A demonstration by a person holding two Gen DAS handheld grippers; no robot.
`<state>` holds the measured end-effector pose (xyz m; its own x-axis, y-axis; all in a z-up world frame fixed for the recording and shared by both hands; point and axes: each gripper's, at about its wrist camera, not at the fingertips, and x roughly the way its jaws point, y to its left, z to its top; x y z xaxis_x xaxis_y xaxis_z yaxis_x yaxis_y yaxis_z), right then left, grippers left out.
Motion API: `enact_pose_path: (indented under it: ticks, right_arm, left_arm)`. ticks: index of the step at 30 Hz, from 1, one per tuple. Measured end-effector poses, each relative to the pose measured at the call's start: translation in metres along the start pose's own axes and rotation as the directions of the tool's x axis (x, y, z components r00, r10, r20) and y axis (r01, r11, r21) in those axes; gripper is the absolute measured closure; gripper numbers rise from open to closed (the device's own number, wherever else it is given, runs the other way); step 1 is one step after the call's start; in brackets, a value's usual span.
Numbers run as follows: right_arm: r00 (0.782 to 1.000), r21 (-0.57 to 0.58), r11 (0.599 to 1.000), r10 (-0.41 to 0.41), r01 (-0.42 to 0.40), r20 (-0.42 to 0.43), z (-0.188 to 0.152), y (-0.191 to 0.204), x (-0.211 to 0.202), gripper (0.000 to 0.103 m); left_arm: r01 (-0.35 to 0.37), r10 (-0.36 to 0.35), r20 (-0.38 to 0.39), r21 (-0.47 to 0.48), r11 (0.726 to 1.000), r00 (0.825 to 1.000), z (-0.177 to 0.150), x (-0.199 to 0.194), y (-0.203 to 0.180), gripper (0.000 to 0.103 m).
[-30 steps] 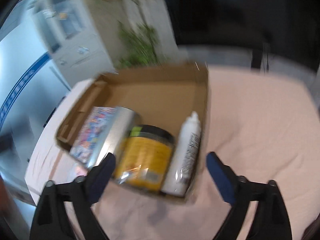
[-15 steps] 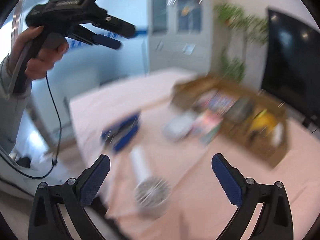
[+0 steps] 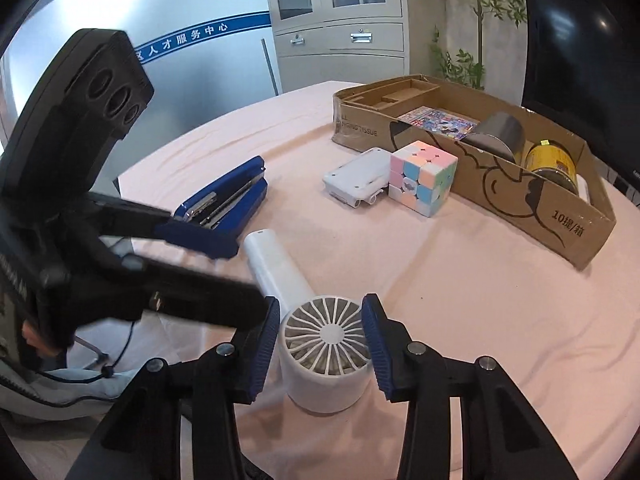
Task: Organize rigid objects
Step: 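Move both grippers toward the white handheld fan on the table, then grasp the fan handle with the left gripper while the right grips the fan head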
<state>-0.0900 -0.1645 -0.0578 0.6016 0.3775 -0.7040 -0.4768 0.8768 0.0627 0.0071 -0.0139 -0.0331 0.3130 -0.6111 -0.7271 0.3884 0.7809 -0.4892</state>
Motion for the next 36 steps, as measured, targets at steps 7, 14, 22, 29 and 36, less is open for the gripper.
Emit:
enact_pose_path:
  ticks: [7, 14, 22, 29, 36]
  right_arm:
    - [1.000, -0.161, 0.987, -0.007, 0.004, -0.021, -0.005, 0.001, 0.001, 0.036]
    - [0.993, -0.127, 0.986, 0.098, -0.106, -0.073, -0.003, -0.012, 0.020, 0.039]
    - [0.980, 0.369, 0.912, 0.199, -0.178, -0.020, -0.011, -0.096, 0.020, 0.050]
    - [0.999, 0.657, 0.753, -0.028, 0.036, -0.023, -0.050, -0.166, -0.020, 0.047]
    - [0.998, 0.431, 0.902, -0.020, 0.041, -0.055, -0.045, -0.135, -0.034, 0.026]
  left_arm:
    - [0.022, -0.022, 0.010, -0.012, 1.000, 1.000, 0.004, 0.000, 0.006, 0.016]
    - [0.040, -0.041, -0.006, -0.039, 0.998, 0.999, 0.003, 0.010, 0.008, 0.016]
    - [0.075, -0.076, -0.024, -0.032, 0.997, 0.997, 0.018, 0.021, 0.000, 0.016]
    - [0.145, -0.151, -0.124, -0.058, 0.988, 0.981, 0.047, 0.077, -0.012, 0.016]
    - [0.167, -0.169, -0.254, -0.030, 0.986, 0.952, 0.068, 0.137, -0.036, 0.025]
